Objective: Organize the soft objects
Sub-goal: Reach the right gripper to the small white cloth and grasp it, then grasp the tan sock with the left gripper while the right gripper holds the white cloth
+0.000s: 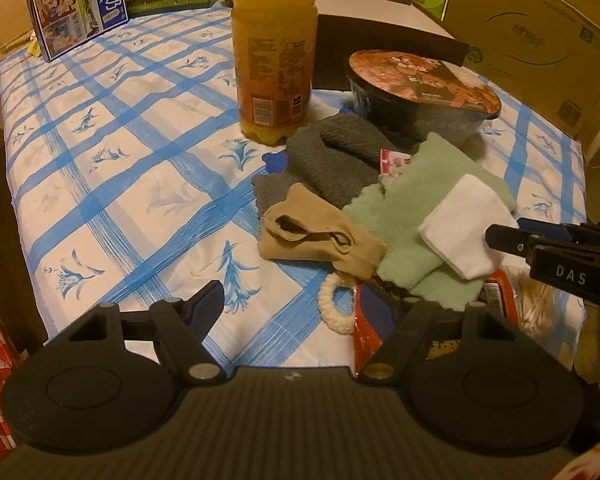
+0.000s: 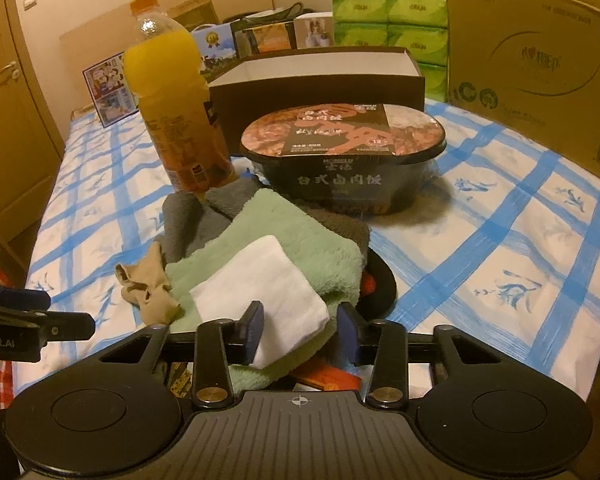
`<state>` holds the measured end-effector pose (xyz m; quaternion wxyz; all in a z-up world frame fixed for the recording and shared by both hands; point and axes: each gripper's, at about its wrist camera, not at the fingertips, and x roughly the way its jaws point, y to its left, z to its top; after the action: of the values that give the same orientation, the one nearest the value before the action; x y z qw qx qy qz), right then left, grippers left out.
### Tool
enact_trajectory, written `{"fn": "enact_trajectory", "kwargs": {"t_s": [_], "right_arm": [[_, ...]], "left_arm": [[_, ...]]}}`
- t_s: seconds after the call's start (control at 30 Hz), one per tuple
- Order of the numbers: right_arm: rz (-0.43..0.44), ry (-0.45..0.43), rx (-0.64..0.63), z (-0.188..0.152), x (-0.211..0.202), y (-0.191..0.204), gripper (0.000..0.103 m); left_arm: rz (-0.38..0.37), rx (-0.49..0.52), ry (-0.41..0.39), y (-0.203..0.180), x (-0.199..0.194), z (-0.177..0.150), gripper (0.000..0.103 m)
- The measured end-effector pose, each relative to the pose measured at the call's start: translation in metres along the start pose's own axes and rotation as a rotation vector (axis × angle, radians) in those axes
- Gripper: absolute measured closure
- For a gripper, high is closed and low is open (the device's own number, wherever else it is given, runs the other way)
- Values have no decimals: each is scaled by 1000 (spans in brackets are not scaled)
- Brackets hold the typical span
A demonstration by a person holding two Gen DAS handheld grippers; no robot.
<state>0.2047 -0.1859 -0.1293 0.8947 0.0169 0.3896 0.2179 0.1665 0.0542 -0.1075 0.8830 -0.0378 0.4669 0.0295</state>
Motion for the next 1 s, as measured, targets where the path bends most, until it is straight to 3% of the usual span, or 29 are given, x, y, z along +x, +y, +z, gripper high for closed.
{"fn": "enact_trajectory", "kwargs": {"t_s": [0.33,0.7,1.0], "right_arm": [[34,-18,-13,1,-7,3,99],[48,-143,38,27,-45,2,100],[6,-117,72,28,-39,-11,100]], "left_arm": [[-17,2,12,-1,13,7,34],[-40,15,8,-2,22,16,49],[-96,-59,48,-5,47,29,49]]}}
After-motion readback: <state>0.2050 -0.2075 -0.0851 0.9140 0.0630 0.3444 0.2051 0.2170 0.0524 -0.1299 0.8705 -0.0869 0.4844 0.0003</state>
